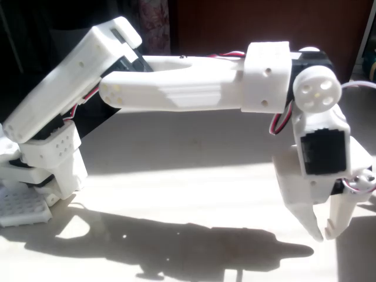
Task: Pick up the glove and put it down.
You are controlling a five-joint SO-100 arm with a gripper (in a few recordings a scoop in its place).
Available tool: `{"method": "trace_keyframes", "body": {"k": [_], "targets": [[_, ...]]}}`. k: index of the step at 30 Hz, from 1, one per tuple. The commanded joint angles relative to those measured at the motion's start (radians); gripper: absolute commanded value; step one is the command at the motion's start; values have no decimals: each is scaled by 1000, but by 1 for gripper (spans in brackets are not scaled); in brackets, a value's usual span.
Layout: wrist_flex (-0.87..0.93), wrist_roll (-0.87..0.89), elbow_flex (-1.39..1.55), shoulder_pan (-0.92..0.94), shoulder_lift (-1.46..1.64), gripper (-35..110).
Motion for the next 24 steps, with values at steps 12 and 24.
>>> {"method": "trace_keyframes", "body": {"k": [12, 24], "targets": [[-6, 5, -20, 8, 23, 1], [-95, 5, 163, 11, 408, 1]]}}
